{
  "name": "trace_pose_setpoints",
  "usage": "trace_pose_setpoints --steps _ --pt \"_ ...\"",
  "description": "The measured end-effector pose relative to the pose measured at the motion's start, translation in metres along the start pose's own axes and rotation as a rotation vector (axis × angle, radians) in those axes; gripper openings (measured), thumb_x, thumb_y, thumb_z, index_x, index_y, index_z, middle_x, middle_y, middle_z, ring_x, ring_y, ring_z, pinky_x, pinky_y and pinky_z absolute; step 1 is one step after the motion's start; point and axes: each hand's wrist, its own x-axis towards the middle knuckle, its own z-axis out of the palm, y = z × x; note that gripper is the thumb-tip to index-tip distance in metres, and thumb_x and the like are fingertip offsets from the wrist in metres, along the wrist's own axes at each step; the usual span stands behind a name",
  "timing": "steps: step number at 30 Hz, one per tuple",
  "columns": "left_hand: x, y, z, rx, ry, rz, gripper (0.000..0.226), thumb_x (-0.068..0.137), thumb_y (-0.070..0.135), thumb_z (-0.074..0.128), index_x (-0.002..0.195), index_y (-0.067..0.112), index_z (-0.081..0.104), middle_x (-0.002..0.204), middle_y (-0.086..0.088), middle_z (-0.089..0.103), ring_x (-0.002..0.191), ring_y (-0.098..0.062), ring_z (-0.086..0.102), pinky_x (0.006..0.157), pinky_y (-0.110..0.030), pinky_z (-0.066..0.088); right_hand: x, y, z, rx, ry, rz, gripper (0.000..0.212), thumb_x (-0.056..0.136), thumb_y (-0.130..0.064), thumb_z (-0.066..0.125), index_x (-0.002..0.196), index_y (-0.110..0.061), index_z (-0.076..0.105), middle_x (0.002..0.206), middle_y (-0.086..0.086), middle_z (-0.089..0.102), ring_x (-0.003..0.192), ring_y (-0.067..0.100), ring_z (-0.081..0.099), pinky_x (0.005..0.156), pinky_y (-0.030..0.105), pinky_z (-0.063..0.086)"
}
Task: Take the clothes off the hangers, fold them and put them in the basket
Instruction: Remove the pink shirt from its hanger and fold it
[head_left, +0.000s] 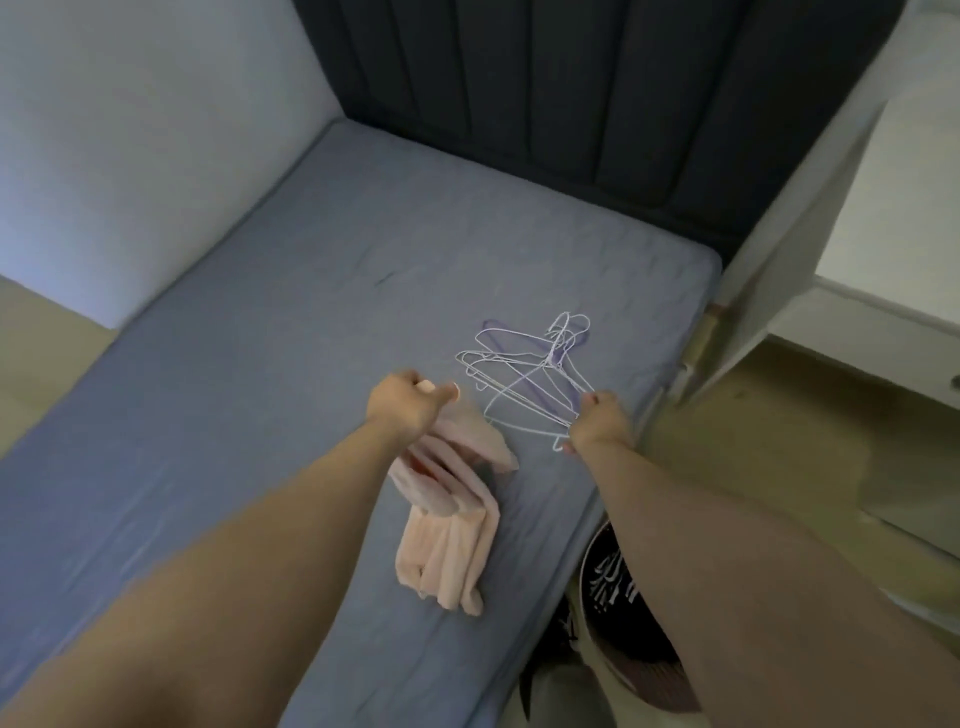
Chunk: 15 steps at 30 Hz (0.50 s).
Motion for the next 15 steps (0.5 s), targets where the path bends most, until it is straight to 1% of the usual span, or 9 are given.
trace_pose_setpoints --steps 2,3,5,7,9,12,13,14,15 --pt "0.012 -0.003 0.005 0.038 -0.006 -0.015 0.04 0.085 0.052 0.068 0.08 0.015 0.055 0.072 0.003 0.056 0.073 -0.021 0.054 0.062 -0.028 0.037 0.028 -0.011 0.003 -0.038 -0.01 -0.035 0.043 0.094 -0.024 0.064 0.131 -0.008 0.049 0.138 0.009 0.052 0.121 0.032 0.056 0.1 0.034 0.045" --pt "0.021 -0.003 0.008 0.055 -0.006 -0.028 0.037 0.086 0.05 0.068 0.08 0.015 0.056 0.072 0.001 0.056 0.073 -0.022 0.054 0.059 -0.028 0.037 0.044 -0.015 0.005 -0.053 0.004 -0.018 0.038 0.099 -0.024 0.056 0.132 -0.007 0.049 0.138 0.011 0.052 0.123 0.033 0.054 0.101 0.035 0.043" --pt "0.033 -0.005 0.011 0.078 -0.016 -0.042 0.027 0.089 0.039 0.067 0.082 0.014 0.059 0.077 -0.002 0.059 0.077 -0.024 0.055 0.06 -0.029 0.036 0.07 -0.016 0.008 -0.13 0.034 0.038 0.042 0.102 -0.028 0.044 0.136 -0.004 0.048 0.141 0.016 0.05 0.128 0.035 0.05 0.102 0.038 0.039" --pt "0.04 -0.006 0.015 0.076 -0.04 -0.06 0.021 0.089 0.031 0.066 0.091 0.011 0.063 0.086 -0.005 0.062 0.082 -0.024 0.056 0.066 -0.028 0.037 0.08 -0.014 0.012 -0.206 -0.038 0.068 0.046 0.097 -0.027 0.047 0.138 -0.005 0.05 0.139 0.015 0.052 0.126 0.033 0.051 0.102 0.039 0.042" --pt "0.044 -0.007 0.018 0.051 -0.062 -0.079 0.021 0.09 0.027 0.064 0.098 0.008 0.064 0.09 -0.007 0.063 0.084 -0.024 0.056 0.07 -0.027 0.038 0.082 -0.012 0.019 -0.286 -0.104 0.088 0.046 0.094 -0.023 0.052 0.136 -0.005 0.051 0.138 0.015 0.054 0.126 0.032 0.052 0.103 0.04 0.045" --pt "0.044 -0.005 0.019 0.003 -0.078 -0.087 0.022 0.095 0.025 0.058 0.103 0.006 0.065 0.096 -0.01 0.064 0.089 -0.026 0.057 0.074 -0.028 0.041 0.069 -0.019 0.031 -0.358 -0.095 0.143 0.053 0.099 -0.021 0.051 0.145 0.001 0.039 0.149 0.017 0.044 0.136 0.033 0.045 0.109 0.043 0.04" --pt "0.043 -0.003 0.018 -0.005 -0.085 -0.081 0.022 0.096 0.024 0.056 0.104 0.006 0.065 0.097 -0.01 0.064 0.09 -0.026 0.056 0.075 -0.028 0.041 0.06 -0.023 0.032 -0.327 -0.091 0.133 0.054 0.1 -0.02 0.05 0.147 0.001 0.035 0.151 0.017 0.041 0.139 0.032 0.042 0.111 0.041 0.039" --pt "0.043 -0.002 0.017 -0.015 -0.09 -0.073 0.021 0.097 0.023 0.055 0.104 0.006 0.065 0.096 -0.01 0.063 0.09 -0.025 0.056 0.074 -0.028 0.04 0.051 -0.028 0.034 -0.272 -0.093 0.099 0.052 0.101 -0.019 0.05 0.147 0.001 0.037 0.152 0.017 0.04 0.139 0.032 0.041 0.111 0.038 0.038" --pt "0.042 0.0 0.015 -0.027 -0.097 -0.064 0.02 0.097 0.022 0.054 0.103 0.006 0.065 0.094 -0.009 0.063 0.088 -0.025 0.056 0.073 -0.028 0.04 0.039 -0.034 0.033 -0.181 -0.129 0.086 0.047 0.101 -0.018 0.05 0.143 0.002 0.043 0.149 0.018 0.045 0.137 0.032 0.044 0.106 0.036 0.04"
